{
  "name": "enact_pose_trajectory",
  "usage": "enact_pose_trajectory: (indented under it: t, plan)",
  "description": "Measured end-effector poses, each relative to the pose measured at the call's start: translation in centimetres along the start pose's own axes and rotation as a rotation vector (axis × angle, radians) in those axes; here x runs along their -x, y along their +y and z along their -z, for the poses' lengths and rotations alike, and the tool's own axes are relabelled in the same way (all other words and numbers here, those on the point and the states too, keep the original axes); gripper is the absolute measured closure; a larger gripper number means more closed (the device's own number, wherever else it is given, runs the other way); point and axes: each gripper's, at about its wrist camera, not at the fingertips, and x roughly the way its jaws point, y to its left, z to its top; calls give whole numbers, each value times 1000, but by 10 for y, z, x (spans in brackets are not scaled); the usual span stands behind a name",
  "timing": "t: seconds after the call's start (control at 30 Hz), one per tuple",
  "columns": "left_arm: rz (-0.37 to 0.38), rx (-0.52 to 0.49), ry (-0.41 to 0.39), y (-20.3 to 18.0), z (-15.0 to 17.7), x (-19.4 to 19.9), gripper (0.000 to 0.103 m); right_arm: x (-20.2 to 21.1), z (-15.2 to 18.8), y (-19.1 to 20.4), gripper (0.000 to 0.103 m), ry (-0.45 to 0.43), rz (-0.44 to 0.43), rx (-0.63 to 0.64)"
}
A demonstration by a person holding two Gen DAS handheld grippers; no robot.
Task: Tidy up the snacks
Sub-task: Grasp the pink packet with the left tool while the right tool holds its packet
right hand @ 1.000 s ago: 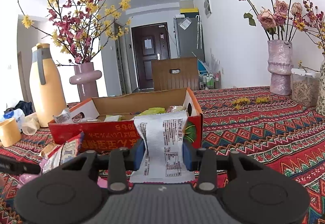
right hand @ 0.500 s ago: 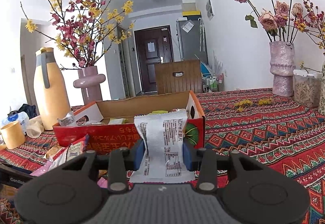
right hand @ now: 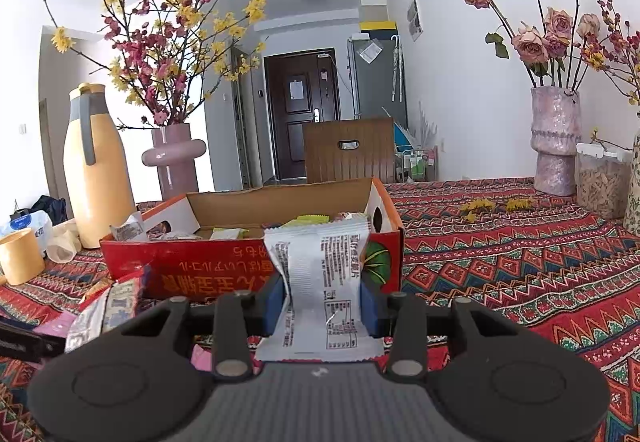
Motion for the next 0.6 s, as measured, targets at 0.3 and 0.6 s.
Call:
enact_pose_trajectory:
  t: [0.3,0.6]
  plan:
    - [18,20,-80,11,-12,21,42,6,-6,5,64,-20,14,27]
    - [51,36,-160,8,-31,35,42,10,-17,15,64,-44,0,46]
